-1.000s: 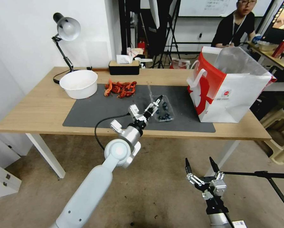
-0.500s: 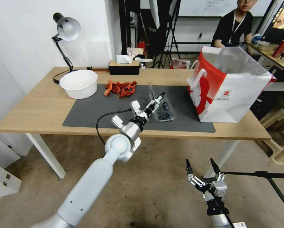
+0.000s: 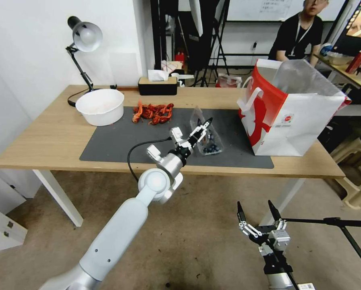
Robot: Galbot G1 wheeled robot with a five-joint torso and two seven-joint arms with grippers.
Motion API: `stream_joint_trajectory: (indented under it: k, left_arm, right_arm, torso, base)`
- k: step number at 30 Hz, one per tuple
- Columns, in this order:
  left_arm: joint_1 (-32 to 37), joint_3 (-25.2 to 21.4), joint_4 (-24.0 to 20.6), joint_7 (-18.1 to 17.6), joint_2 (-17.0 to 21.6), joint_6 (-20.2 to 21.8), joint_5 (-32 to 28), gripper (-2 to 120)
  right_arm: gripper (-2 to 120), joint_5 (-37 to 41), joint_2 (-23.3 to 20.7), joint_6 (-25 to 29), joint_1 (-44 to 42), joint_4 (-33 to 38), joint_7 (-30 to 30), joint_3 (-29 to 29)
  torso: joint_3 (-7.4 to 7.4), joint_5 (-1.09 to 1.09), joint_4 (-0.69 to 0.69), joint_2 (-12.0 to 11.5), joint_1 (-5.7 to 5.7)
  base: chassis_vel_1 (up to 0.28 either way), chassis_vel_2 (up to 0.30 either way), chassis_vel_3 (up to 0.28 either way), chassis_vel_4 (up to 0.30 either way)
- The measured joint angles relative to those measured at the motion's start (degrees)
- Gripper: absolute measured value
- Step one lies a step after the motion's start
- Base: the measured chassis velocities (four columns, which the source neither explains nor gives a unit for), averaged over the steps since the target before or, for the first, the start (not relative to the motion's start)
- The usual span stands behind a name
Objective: Close the takeout container lid, then place the container into the takeout bag.
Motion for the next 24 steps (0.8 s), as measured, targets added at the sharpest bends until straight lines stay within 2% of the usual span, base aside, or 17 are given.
stream_joint_trajectory:
  k: [2,8,11,15,24]
  left_arm:
    - [-0.5,0.4,0.8,-0.3,-0.3,0.0,0.0,32]
    - [-1.2,1.5,1.8,-0.8,-0.6,-0.1,0.4,25]
    - [-1.8,2.2,2.5,-1.5,-0.9,-0.1,0.7,13]
    - [-2.1,2.5,3.3,-2.1,-1.1,0.0,1.1,3]
    - [-3.5,3.8,4.5,-3.9,-1.0,0.6,3.2,0]
  right_arm:
    - [100,0.0,0.0,0.0,-0.2,0.3,0.0,0.0]
    - [100,0.0,0.0,0.1,-0.3,0.6,0.0,0.0]
    - [100,0.0,0.0,0.2,-0.4,0.7,0.0,0.1]
    - [100,0.0,0.0,0.2,-0.5,0.9,0.0,0.1]
    - [100,-0.1,0.0,0.2,-0.4,1.0,-0.1,0.0]
  torso:
    - [0.0,0.0,0.0,0.0,0.0]
    - [0.0,0.0,0.0,0.0,0.0]
    - [0.0,0.0,0.0,0.0,0.0]
    - [0.0,0.0,0.0,0.0,0.0]
    - [0.0,0.0,0.0,0.0,0.0]
  base:
    - [0.0,0.0,0.0,0.0]
    - [0.0,0.0,0.0,0.0]
    - [0.0,0.0,0.0,0.0]
    - [0.0,0.0,0.0,0.0]
    - [0.0,0.0,0.0,0.0]
